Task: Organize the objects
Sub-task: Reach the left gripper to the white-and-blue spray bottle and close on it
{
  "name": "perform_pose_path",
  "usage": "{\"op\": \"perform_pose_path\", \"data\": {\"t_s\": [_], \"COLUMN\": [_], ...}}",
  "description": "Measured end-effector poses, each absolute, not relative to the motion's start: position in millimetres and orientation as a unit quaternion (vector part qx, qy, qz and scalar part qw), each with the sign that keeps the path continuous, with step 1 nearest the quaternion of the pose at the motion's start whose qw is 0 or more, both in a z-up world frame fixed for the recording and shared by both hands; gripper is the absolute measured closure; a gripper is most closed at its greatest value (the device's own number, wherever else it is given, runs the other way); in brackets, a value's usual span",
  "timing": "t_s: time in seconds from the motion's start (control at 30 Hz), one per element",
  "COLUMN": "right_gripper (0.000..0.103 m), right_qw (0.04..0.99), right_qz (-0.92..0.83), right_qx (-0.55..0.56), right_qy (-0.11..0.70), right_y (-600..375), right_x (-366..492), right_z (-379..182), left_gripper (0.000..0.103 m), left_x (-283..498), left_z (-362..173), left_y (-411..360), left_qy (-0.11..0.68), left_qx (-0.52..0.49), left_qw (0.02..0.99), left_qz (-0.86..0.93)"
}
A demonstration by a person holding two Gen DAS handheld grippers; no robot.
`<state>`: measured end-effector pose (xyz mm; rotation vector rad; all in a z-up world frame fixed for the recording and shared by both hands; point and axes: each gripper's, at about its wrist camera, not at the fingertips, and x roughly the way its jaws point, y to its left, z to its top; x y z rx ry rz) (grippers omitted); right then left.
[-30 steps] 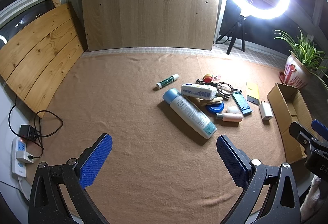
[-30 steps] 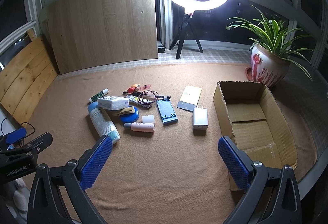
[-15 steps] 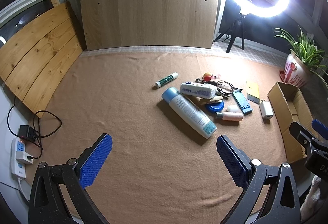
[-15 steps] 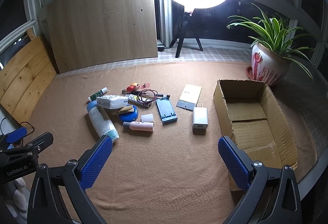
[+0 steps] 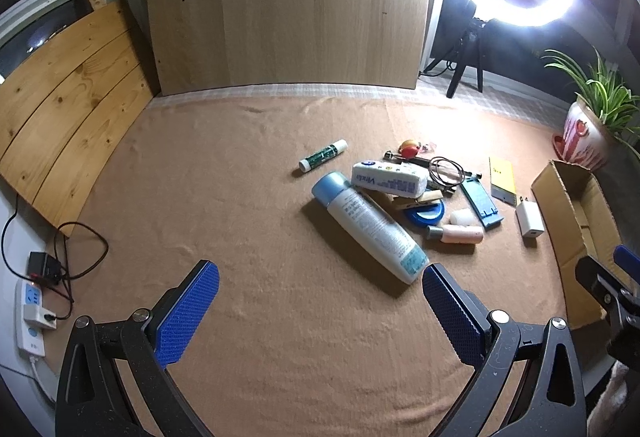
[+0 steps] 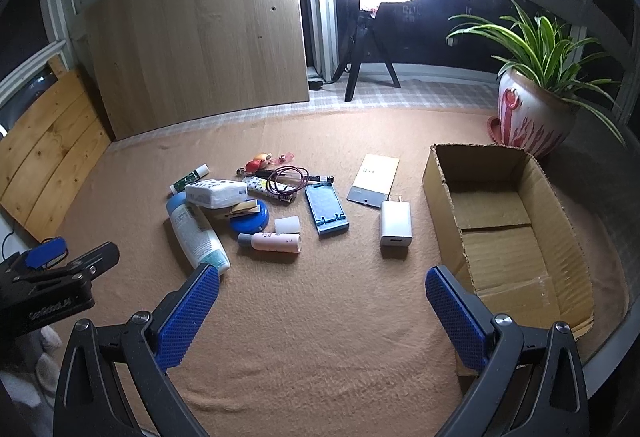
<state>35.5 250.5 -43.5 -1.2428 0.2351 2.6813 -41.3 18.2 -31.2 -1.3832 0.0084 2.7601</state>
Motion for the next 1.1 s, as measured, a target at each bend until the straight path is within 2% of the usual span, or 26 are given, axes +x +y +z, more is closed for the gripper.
{"op": "perform_pose_path", "data": {"t_s": [0.87, 1.1], "right_gripper": [0.001, 0.003], "right_qw": [0.109, 0.108], "right_qz": [0.888, 0.887], "right_qx": [-0.432, -0.436], "right_qy": [0.112, 0.11], "right_y": [278, 280], "right_x": [37, 37], "right_z": [-51, -52], "left_gripper": [0.001, 0.008], "left_x": [-165, -181], "left_z": [-116, -137], "left_y": [43, 44], "left_qy": [-0.008, -0.02], "left_qx": [-0.533, -0.551], "left_qw": [0.02, 0.013], "left_qz": [0.846, 0.834]}}
